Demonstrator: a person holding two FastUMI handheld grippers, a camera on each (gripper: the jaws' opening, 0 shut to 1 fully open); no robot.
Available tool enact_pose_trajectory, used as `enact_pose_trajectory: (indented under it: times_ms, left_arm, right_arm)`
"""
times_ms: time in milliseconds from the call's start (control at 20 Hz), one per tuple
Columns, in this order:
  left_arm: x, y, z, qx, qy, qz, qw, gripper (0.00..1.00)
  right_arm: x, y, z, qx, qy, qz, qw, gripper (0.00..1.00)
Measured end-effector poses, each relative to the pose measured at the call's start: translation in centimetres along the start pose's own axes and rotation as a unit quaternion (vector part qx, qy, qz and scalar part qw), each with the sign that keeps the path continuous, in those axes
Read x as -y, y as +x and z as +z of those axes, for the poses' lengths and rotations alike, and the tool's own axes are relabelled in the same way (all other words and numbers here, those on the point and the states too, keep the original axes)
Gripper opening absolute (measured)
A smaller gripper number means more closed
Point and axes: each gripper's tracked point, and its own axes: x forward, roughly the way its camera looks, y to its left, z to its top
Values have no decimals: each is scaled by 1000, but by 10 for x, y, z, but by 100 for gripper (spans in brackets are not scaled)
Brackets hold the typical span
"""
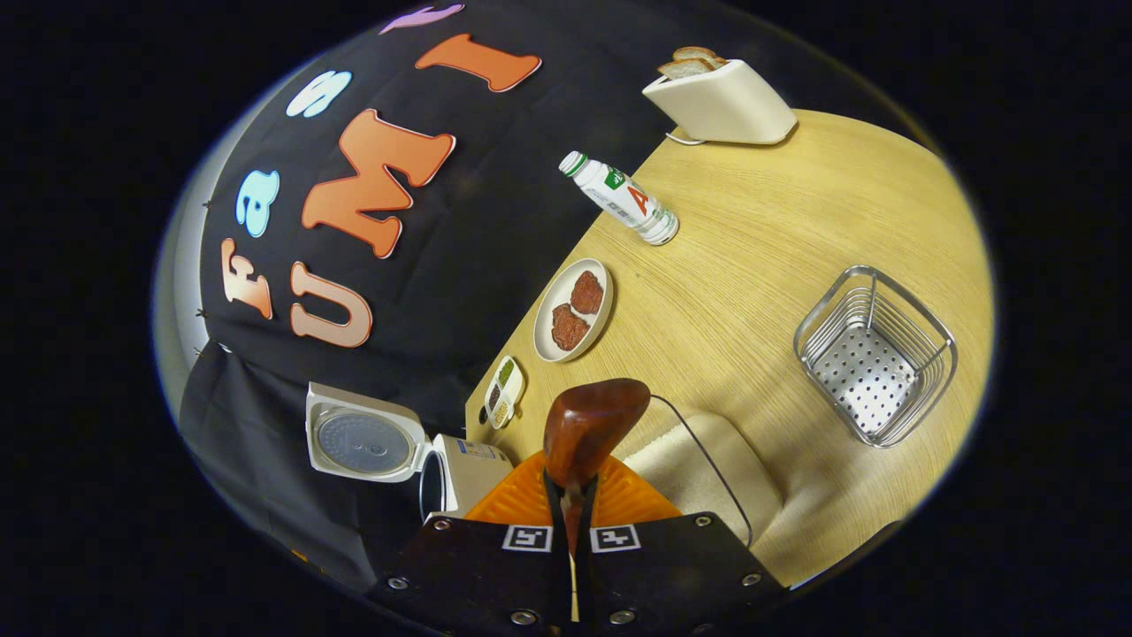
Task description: Close the left gripper, press the button to open the rice cooker; take a wooden spoon from the chopstick holder with the right hand, scoop a spoonful of rice and pour it into the rice cooker, then put the wooden spoon back into the chopstick holder.
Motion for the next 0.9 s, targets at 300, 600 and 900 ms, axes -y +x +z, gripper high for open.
enact_pose_trajectory:
  times_ms: [300,600,900]
  left_arm:
    - [-4,7,2,4,-6,2,1000,100]
    - [-13,25,-8,-14,-20,-19,1000,100]
    - [-27,42,-11,-21,-27,-44,998,100]
  right_arm:
    - [-21,-4,6,-6,22,-1,1000,1]
    - [-80,-15,13,7,23,23,999,1]
    - [-151,-5,4,15,24,52,998,2]
